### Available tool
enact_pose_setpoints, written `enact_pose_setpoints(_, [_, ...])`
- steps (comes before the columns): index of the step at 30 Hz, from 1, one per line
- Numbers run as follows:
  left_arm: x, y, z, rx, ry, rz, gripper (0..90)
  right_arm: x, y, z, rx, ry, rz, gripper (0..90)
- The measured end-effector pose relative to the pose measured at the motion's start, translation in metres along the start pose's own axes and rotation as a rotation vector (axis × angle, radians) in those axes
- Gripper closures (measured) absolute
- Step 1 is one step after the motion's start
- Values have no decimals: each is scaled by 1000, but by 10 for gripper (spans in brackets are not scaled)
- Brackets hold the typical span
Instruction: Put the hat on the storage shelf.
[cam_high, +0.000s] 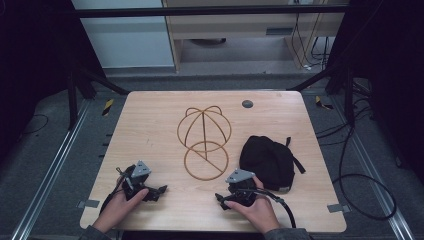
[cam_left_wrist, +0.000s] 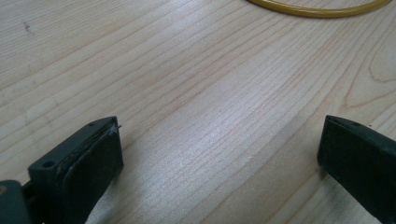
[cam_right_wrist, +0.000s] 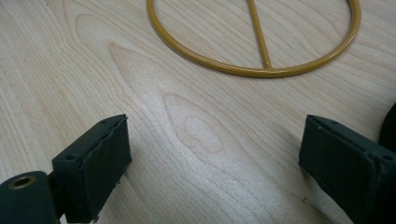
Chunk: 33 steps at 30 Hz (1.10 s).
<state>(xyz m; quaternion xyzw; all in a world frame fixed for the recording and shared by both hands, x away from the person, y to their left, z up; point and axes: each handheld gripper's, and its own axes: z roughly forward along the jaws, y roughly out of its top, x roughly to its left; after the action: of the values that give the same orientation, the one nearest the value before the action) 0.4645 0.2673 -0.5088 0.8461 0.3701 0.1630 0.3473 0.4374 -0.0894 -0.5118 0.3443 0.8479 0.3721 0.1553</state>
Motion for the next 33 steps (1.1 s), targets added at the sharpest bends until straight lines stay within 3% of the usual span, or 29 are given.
enact_pose_setpoints(5, [0, 0, 0, -1, -1, 0, 0, -1, 1, 1, 4, -5, 0, 75])
enact_pose_setpoints(6, [0, 0, 0, -1, -1, 1, 0, 1, 3, 0, 33, -28, 19, 75])
enact_pose_setpoints(8, [0, 0, 0, -1, -1, 1, 0, 3, 4, -3, 38, -53, 10, 91])
enact_pose_setpoints(15, [0, 0, 0, -1, -1, 1, 0, 9, 6, -19, -7, -73, 23, 93])
enact_pose_setpoints(20, [0, 0, 0, -1, -1, 0, 0, 8, 7, -41, -45, -148, 41, 104])
enact_pose_setpoints(23, [0, 0, 0, -1, -1, 0, 0, 6, 7, -47, -64, -162, 57, 105])
enact_pose_setpoints(24, [0, 0, 0, -1, -1, 1, 0, 2, 5, -53, -77, -212, 65, 121])
enact_pose_setpoints(25, [0, 0, 0, -1, -1, 1, 0, 2, 5, -53, -77, -212, 65, 121])
enact_pose_setpoints(26, [0, 0, 0, -1, -1, 1, 0, -4, 3, -61, -91, -268, 75, 125])
enact_pose_setpoints(29, [0, 0, 0, -1, -1, 0, 0, -7, 1, -65, -100, -296, 84, 123])
enact_pose_setpoints(30, [0, 0, 0, -1, -1, 0, 0, -12, -1, -73, -123, -318, 112, 120])
enact_pose_setpoints(33, [0, 0, 0, -1, -1, 1, 0, -15, -4, -82, -128, -371, 117, 117])
